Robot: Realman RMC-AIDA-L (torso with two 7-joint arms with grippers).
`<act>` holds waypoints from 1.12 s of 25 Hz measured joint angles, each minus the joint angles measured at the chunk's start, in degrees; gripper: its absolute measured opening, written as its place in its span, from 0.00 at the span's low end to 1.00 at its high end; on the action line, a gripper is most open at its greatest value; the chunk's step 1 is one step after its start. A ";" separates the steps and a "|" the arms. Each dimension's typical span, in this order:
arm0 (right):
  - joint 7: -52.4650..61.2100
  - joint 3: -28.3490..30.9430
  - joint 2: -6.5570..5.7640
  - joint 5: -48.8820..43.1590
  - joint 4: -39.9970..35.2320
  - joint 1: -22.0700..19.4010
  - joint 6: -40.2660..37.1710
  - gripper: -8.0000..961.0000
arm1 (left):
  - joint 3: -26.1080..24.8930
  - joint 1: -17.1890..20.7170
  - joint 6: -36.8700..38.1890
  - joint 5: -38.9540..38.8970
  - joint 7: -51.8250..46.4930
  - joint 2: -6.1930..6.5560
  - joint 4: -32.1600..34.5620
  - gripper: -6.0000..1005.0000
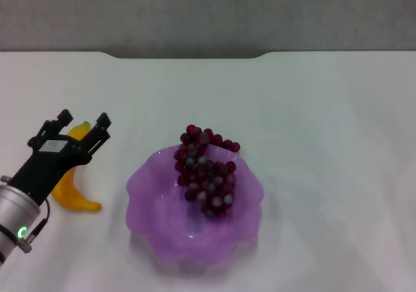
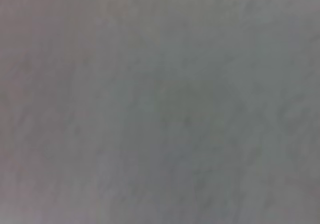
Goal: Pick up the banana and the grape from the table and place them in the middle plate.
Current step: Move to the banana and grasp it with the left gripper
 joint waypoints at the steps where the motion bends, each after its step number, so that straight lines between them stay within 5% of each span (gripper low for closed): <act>1: -1.95 -0.13 0.04 2.98 0.05 -1.02 -0.57 0.07 | 0.00 -0.12 -0.34 0.17 0.00 -0.01 -0.16 0.89; 3: -6.81 -0.62 0.15 10.55 0.77 -3.25 -3.12 0.00 | -0.19 -0.23 -1.63 0.14 -0.01 -0.03 -0.69 0.89; 13: -27.58 -7.01 0.33 36.60 17.40 -5.96 -12.96 0.01 | -1.77 -0.80 -6.52 -0.22 -1.77 0.11 -1.29 0.89; 19: -37.99 -13.45 0.07 38.29 25.44 -4.44 -16.19 0.01 | -4.50 -1.00 -14.65 -0.11 -1.79 0.18 -3.73 0.89; 28: -40.68 -20.27 0.06 38.80 26.73 -4.14 -16.19 0.01 | -9.42 -1.58 -30.75 -0.14 9.49 -0.36 -9.30 0.87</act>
